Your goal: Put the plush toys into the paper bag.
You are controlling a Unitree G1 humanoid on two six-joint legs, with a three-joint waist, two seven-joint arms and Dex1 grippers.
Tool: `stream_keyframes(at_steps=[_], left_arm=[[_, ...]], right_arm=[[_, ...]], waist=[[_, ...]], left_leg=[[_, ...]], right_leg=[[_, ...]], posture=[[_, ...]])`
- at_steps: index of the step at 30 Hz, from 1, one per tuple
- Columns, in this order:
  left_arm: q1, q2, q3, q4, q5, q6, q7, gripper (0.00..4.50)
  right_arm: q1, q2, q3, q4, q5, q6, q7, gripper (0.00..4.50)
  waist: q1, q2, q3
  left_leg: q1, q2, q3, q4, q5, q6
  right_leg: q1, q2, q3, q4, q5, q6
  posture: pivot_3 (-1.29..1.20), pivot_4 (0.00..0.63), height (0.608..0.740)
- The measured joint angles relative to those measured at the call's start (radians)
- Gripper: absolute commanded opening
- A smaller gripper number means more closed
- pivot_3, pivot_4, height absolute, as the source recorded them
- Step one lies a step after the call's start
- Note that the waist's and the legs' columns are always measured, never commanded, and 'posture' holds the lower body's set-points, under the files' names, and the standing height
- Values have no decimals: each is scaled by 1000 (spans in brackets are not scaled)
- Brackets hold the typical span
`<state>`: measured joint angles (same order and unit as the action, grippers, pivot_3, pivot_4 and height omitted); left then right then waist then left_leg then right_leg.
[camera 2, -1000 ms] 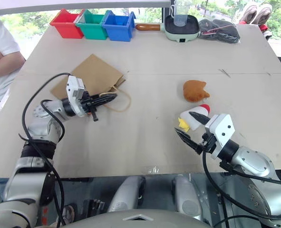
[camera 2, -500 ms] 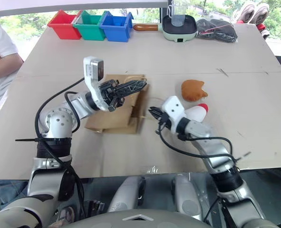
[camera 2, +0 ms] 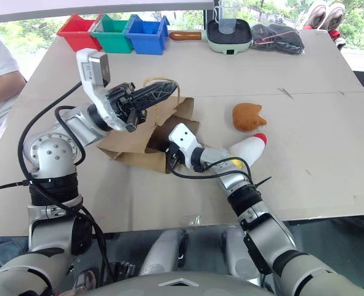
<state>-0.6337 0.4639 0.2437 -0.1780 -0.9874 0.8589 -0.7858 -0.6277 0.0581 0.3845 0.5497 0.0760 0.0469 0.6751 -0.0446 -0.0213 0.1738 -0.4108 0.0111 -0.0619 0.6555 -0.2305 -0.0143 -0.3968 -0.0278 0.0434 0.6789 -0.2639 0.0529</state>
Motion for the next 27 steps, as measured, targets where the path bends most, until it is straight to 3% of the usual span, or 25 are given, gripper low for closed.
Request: stream_keyframes(at_steps=[16,21,24,27], left_arm=[[47,2,121,-65,101,-162,289,0],[121,22,83,-72,132,-190,238,0],[143,29,46,-66,167,-222,180,0],[159,47,29,-57,189,-256,126,0]], right_arm=[[-67,75,11,166,-150,-85,-147,32],[-51,73,8,147,-157,-125,-172,32],[8,31,-13,0,-104,-31,-112,607],[60,-64,-72,-256,-60,95,-87,2132]], waist=[[-16,-2,-2],[-16,-1,-2],[-7,-1,-1],[7,0,0]], left_leg=[[25,1,2,-9,0,-1],[26,1,3,-10,0,-1],[20,1,1,-10,0,-1],[7,-1,0,-8,1,-1]], right_leg=[[19,1,4,-1,0,-1],[19,1,4,-1,-1,-1],[15,1,3,-2,-1,-1],[3,-2,3,-2,-1,-1]], posture=[[0,150,740],[0,150,740],[0,150,740],[0,150,740]])
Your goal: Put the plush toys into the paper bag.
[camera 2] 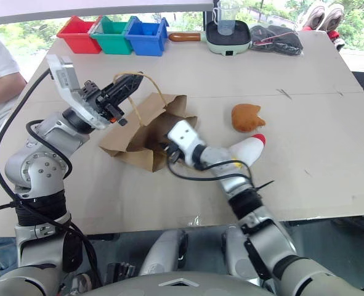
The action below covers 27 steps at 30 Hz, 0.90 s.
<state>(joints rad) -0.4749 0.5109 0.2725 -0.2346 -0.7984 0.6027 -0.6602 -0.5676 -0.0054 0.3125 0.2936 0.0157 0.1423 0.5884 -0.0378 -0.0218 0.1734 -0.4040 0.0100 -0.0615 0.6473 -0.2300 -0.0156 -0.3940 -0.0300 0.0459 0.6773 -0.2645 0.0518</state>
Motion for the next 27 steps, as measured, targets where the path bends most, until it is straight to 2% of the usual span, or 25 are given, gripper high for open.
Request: stream_keyframes(at_steps=[3,5,6,8,11,15,19,21,23,27], left_arm=[[11,-8,-7,12,10,-15,-16,0],[9,-17,-11,12,10,-20,-16,0],[18,-38,-15,11,12,-36,-16,0],[29,-44,-17,13,16,-41,-14,0],[34,-66,-35,12,23,-54,-12,0],[38,-90,-38,11,29,-73,1,0],[37,-108,-46,12,29,-83,2,0],[36,-112,-49,12,30,-87,0,0],[33,-113,-55,12,30,-88,-5,0],[33,-113,-56,12,29,-87,-15,0]], right_arm=[[68,-90,-58,-318,52,158,11,3665],[95,-123,-66,-409,79,227,21,4433],[153,-188,-76,-590,140,344,46,4433],[164,-221,-105,-674,168,414,47,4433],[181,-342,-194,-840,163,598,-14,4433],[282,-488,-272,-914,153,820,-56,4433],[338,-578,-278,-891,152,934,-56,4433],[355,-593,-263,-858,145,922,-57,3923],[359,-621,-231,-837,130,878,-60,3155],[386,-582,-244,-831,133,809,-76,1314]], waist=[[1,0,0],[0,0,0],[2,2,1],[2,1,1],[5,1,1],[9,1,1],[8,0,1],[4,0,1],[4,0,1],[5,-1,0]], left_leg=[[-7,0,-1,0,0,0],[-9,0,-2,0,0,0],[-10,0,-2,1,0,0],[-10,0,-2,1,0,0],[-10,-1,0,3,0,0],[-10,-1,2,3,0,0],[-10,-1,3,3,0,0],[-10,-1,3,3,0,0],[-10,-1,2,3,0,0],[-10,-1,2,4,0,0]], right_leg=[[-6,-1,-3,-1,0,0],[-7,-1,-3,-1,0,0],[-8,-1,-3,-1,0,0],[-8,-1,-3,-1,0,0],[-8,-2,-3,-1,0,0],[-7,-1,-4,-1,0,0],[-6,-1,-4,-2,0,0],[-6,-1,-4,-1,0,0],[-6,-1,-4,-2,0,0],[-5,-1,-4,-2,0,1]], posture=[[0,150,740],[0,150,740],[0,150,740],[0,150,740],[0,150,740],[0,150,740],[0,150,740],[0,150,740],[0,150,740],[0,150,740]])
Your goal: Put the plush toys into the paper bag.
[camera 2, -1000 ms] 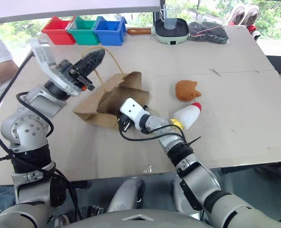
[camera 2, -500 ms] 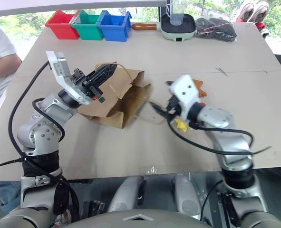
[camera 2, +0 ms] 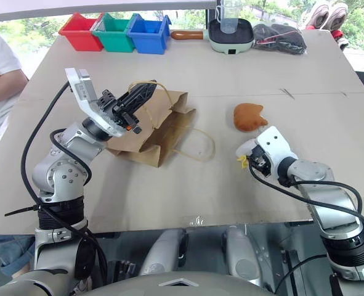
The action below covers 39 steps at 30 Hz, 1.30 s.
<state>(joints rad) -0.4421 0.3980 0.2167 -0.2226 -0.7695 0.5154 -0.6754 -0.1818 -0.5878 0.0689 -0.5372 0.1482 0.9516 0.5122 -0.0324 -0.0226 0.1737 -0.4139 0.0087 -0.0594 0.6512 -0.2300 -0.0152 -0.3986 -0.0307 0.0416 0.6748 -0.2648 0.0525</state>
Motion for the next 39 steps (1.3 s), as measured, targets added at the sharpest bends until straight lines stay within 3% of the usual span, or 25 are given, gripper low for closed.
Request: stream_keyframes(at_steps=[3,5,10,14,16,22,28,31,34,36,39], left_arm=[[-2,-4,0,0,-9,3,-1,0],[-5,-11,0,1,-21,7,-2,0],[-21,-18,10,1,-101,46,-8,0],[-24,-16,13,0,-179,94,-29,0],[-29,-14,10,-2,-216,120,-38,0],[-32,-4,11,-6,-264,156,-42,0],[-32,-8,-1,-14,-271,158,-42,0],[-27,-18,-13,-27,-271,155,-40,0],[-16,-34,-31,-44,-271,155,-36,0],[8,-33,-23,-50,-270,149,-16,0],[19,-33,-14,-52,-260,134,3,0]], right_arm=[[30,-4,-23,-19,18,-38,12,26],[55,-5,-57,-42,53,-45,38,26],[45,45,-236,-202,336,-33,145,26],[-62,83,-237,-227,495,4,161,26],[-145,85,-141,-189,487,-25,172,26],[-357,88,219,180,208,-282,249,26],[-509,198,379,439,72,-465,333,26],[-591,312,439,669,-24,-576,328,26],[-651,391,450,833,-68,-656,326,1118],[-660,398,432,906,-96,-718,306,2148],[-622,365,401,866,-102,-734,301,3347]], waist=[[2,0,0],[4,0,0],[1,0,1],[-3,0,1],[-6,0,1],[-5,0,1],[-3,0,1],[-6,0,1],[-5,0,1],[0,1,1],[5,1,1]], left_leg=[[0,0,-1,0,0,0],[0,0,-1,0,0,0],[0,1,-1,0,0,0],[0,1,-1,0,0,0],[0,1,-1,0,0,0],[0,1,-1,0,0,0],[-1,1,-1,0,0,0],[0,1,-1,0,0,0],[0,1,-2,0,0,-1],[-1,0,-2,0,1,-1],[-1,0,-2,0,0,-1]], right_leg=[[1,0,-1,-1,0,0],[1,0,-1,-1,0,0],[1,1,-1,-1,0,0],[1,1,-1,-1,0,0],[1,1,-1,-1,0,0],[1,1,-1,-2,0,0],[0,1,-2,-3,0,0],[0,1,-1,-2,0,0],[0,1,-2,-2,0,0],[0,-1,-2,-3,0,0],[0,-1,-2,-3,0,0]], posture=[[0,150,740],[0,150,740],[0,150,740],[0,150,740],[0,150,740],[0,150,740],[0,150,740],[0,150,740],[0,150,740],[0,150,740],[0,150,740]])
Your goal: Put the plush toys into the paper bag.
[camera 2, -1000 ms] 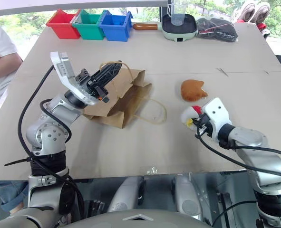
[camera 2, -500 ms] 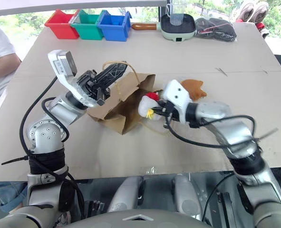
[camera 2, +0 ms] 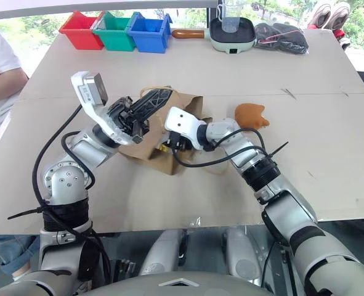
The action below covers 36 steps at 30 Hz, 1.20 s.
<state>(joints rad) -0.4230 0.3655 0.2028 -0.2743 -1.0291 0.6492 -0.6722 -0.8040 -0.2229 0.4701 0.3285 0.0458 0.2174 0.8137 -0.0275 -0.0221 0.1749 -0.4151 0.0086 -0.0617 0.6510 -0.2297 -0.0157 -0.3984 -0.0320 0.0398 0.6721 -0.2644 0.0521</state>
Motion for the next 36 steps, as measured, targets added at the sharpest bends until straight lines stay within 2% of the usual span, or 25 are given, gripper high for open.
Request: stream_keyframes(at_steps=[5,9,12,15,20,21,22,24,25,26,29,30,33,36], left_arm=[[4,-8,24,1,63,-58,50,0],[1,-56,24,14,124,-118,110,0],[1,-69,27,20,146,-151,137,0],[0,-76,38,21,162,-175,155,0],[-4,-85,31,21,166,-178,156,0],[-5,-85,31,22,167,-178,157,0],[-5,-85,31,22,167,-178,157,0],[-7,-88,26,22,167,-178,157,0],[-6,-88,26,22,167,-178,159,0],[-6,-88,27,22,167,-178,161,0],[-4,-89,29,16,161,-175,178,0],[-1,-89,30,12,159,-174,180,0],[-2,-89,35,9,142,-168,196,0],[-6,-89,28,9,133,-158,195,0]], right_arm=[[114,-110,-94,-243,46,77,27,3347],[191,-190,-231,-502,147,233,19,3347],[227,-268,-342,-625,183,353,-28,3347],[237,-338,-380,-577,121,437,-111,3347],[187,-332,-315,-283,4,451,-197,3347],[176,-314,-310,-224,1,438,-197,2757],[167,-303,-310,-199,1,430,-197,2757],[117,-271,-301,-99,-1,385,-193,1887],[104,-266,-300,-70,-3,361,-191,1799],[102,-266,-302,-62,-3,350,-191,1199],[143,-275,-332,-123,18,315,-169,236],[172,-286,-343,-173,39,312,-150,45],[278,-304,-375,-426,170,355,-51,45],[285,-296,-366,-619,266,438,-18,45]], waist=[[2,0,0],[7,0,0],[13,0,0],[11,0,0],[7,0,0],[7,0,0],[7,0,0],[2,0,0],[2,0,0],[1,0,0],[3,0,0],[5,0,0],[7,1,0],[1,1,1]], left_leg=[[0,0,0,0,0,0],[0,0,0,0,0,1],[1,0,1,0,0,1],[2,0,3,0,0,1],[1,0,3,0,0,1],[1,0,3,0,0,1],[1,0,3,0,0,1],[1,0,4,0,0,1],[1,0,3,0,0,1],[1,0,3,0,0,1],[1,0,3,0,0,1],[0,0,2,0,0,1],[0,1,2,0,0,1],[1,1,1,0,0,1]], right_leg=[[0,0,0,0,0,0],[0,0,0,0,0,0],[0,0,0,0,0,0],[1,0,2,0,0,0],[0,1,2,1,0,0],[0,1,2,1,0,0],[0,1,2,0,0,0],[0,1,3,0,0,0],[0,1,2,0,0,0],[0,1,2,0,0,0],[0,1,2,0,0,0],[0,1,1,0,0,0],[0,1,1,0,0,0],[0,2,1,0,0,0]], posture=[[0,150,740],[0,150,740],[0,150,740],[0,150,740],[0,150,740],[0,150,740],[0,150,740],[0,150,740],[0,150,740],[0,150,740],[0,150,740],[0,150,740],[0,150,740],[0,150,740]])
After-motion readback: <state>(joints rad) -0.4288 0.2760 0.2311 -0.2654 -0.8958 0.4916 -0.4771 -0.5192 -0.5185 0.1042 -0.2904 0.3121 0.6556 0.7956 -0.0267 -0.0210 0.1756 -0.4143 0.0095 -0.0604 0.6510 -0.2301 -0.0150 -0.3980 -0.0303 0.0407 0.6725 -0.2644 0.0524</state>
